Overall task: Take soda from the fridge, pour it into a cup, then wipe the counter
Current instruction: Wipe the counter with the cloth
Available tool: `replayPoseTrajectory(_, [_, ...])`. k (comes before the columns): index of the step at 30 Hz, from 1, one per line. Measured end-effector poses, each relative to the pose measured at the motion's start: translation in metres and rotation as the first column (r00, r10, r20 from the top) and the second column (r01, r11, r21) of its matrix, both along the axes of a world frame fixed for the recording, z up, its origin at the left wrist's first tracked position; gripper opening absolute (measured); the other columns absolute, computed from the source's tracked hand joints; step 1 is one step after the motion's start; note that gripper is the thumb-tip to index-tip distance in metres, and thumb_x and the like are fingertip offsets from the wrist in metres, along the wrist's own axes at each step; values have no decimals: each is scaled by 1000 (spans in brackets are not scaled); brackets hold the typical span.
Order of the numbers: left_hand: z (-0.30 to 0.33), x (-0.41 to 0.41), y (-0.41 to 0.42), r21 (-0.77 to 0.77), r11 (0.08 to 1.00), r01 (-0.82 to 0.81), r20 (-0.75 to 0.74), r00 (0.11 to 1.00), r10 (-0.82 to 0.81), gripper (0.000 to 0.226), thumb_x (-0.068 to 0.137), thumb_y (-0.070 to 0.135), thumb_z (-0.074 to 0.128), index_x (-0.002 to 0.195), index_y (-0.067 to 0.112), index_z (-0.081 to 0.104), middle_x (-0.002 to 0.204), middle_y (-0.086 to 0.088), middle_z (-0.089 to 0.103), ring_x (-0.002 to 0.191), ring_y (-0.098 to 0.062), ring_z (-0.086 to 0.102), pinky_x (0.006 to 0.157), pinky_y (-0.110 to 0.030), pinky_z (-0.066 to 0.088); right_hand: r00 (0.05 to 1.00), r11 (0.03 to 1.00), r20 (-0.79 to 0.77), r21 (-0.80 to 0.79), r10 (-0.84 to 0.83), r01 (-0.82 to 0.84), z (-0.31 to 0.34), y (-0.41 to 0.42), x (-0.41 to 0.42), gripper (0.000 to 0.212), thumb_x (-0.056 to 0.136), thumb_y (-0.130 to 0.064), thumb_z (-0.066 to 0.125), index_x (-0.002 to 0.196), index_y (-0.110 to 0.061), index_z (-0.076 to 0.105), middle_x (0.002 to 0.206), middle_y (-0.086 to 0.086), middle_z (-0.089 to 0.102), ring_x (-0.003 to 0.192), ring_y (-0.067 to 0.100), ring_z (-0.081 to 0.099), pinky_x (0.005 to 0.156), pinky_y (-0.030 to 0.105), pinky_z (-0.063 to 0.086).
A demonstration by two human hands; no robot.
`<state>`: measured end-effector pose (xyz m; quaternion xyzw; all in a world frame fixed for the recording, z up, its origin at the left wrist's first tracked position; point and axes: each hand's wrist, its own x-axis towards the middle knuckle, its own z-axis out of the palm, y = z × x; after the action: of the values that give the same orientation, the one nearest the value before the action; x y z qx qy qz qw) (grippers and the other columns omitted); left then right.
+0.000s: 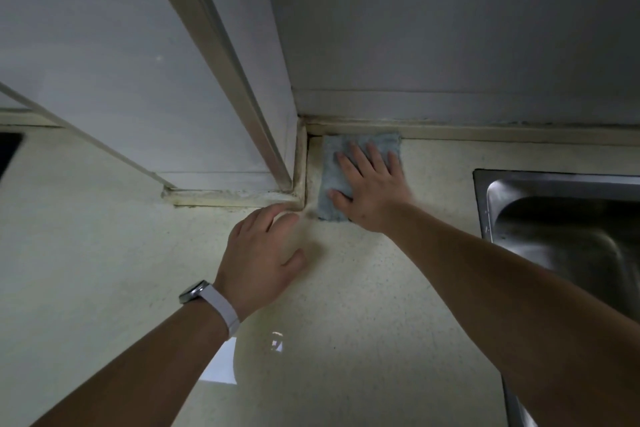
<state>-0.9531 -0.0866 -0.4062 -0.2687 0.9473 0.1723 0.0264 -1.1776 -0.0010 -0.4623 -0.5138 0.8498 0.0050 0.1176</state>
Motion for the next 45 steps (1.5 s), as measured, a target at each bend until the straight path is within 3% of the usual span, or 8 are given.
replayPoseTrajectory(12, [3, 45, -3, -15, 995, -98, 107, 989, 99, 71, 75, 57, 37, 133, 20, 56, 144, -3, 47, 133, -24, 41, 107, -44, 32, 1000, 1000, 10, -15, 11, -11, -3, 21, 29, 79, 89, -72, 7, 152, -27, -8, 163, 1, -10, 148, 27, -13, 117, 53, -6])
replayPoseTrajectory(19, [1, 81, -8, -4, 993, -116, 91, 989, 116, 53, 82, 36, 46, 128, 15, 60, 138, -7, 52, 128, -29, 47, 103, -47, 37, 997, 999, 58, 5, 42, -42, 2, 52, 74, 80, 89, -73, 7, 153, -26, -9, 162, 2, -13, 147, 27, -15, 118, 55, -3])
replayPoseTrajectory(28, [-8, 125, -10, 23, 999, -38, 77, 996, 36, 65, 79, 49, 36, 127, 13, 61, 136, -9, 54, 125, -31, 50, 101, -47, 41, 994, 998, 101, 50, 26, -32, 8, 79, 151, 82, 88, -75, 6, 152, -27, -12, 161, 2, -17, 146, 27, -20, 117, 55, -7])
replayPoseTrajectory(36, [-10, 176, -24, 62, 998, -13, 49, 999, 10, 63, 79, 50, 40, 127, 14, 61, 136, -8, 54, 125, -30, 50, 101, -47, 41, 996, 997, 85, 75, -1, -5, 9, 77, 228, 83, 88, -76, 5, 152, -27, -12, 161, 2, -17, 145, 26, -22, 115, 51, -16])
replayPoseTrajectory(45, [-9, 240, -55, 67, 997, -44, 47, 998, 41, 68, 79, 54, 39, 129, 14, 59, 139, -8, 52, 129, -29, 46, 104, -46, 37, 996, 998, 93, 66, -6, 0, 9, 52, 300, 84, 88, -75, 6, 153, -24, -9, 161, 4, -15, 146, 28, -20, 116, 53, -11])
